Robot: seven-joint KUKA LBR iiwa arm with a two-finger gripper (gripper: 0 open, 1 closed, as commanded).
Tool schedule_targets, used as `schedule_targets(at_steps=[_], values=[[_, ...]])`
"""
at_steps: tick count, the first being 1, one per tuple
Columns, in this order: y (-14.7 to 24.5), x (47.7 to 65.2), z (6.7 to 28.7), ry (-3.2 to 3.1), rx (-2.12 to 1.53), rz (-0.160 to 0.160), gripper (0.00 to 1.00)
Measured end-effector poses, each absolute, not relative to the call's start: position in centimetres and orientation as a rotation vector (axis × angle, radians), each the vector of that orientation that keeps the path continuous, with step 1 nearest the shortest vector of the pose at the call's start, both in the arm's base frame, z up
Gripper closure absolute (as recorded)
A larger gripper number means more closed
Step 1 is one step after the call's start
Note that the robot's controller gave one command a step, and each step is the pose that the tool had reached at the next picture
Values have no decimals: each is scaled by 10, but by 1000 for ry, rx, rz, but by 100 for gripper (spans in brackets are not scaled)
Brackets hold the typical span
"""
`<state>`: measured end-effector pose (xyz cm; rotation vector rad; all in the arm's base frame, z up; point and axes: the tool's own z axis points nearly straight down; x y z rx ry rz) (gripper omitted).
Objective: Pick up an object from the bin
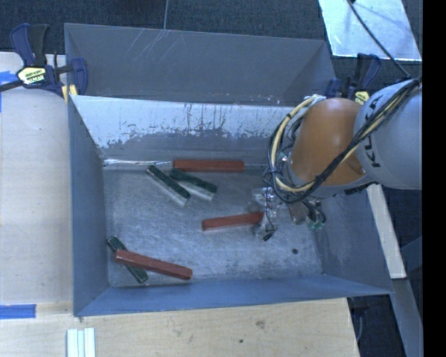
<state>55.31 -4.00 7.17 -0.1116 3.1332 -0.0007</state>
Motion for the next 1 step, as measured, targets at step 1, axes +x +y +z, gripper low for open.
schedule_targets(at_steps=[1], values=[[-37, 554, 220, 3127, -103, -3, 100]])
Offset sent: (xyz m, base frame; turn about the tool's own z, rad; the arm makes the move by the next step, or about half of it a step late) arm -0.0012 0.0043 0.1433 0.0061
